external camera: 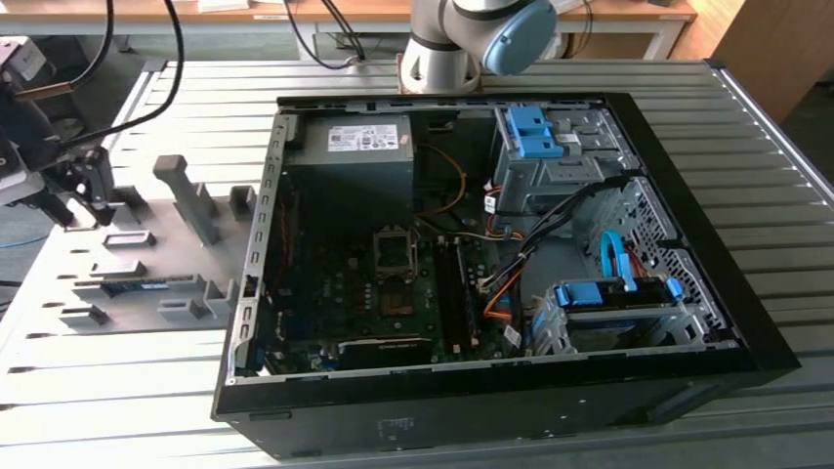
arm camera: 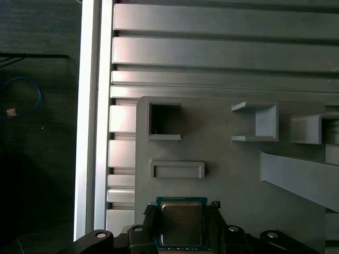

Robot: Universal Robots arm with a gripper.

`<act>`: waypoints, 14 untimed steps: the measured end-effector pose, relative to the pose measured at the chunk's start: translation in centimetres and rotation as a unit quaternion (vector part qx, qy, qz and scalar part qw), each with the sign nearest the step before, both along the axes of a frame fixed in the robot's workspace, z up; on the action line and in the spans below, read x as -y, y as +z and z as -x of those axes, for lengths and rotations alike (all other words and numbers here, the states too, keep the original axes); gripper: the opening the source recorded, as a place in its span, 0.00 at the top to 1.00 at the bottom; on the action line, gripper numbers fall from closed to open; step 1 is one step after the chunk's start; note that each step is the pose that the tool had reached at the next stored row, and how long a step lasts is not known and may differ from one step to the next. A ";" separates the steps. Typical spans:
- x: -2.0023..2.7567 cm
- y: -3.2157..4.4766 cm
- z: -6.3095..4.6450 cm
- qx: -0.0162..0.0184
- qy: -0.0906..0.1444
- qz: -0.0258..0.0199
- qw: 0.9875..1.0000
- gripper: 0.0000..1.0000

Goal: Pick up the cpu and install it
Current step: 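Pick up the cpu and move it towards the insertion slot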

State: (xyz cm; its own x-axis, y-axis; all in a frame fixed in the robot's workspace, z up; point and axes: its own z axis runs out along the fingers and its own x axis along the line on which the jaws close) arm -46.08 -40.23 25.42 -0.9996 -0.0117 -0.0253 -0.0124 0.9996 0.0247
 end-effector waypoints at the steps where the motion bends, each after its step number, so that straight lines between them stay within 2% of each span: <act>1: 0.00 0.11 0.0 0.000 0.000 0.000 1.000 0.53; 14: 0.00 1.62 0.0 0.000 0.000 0.000 1.000 0.53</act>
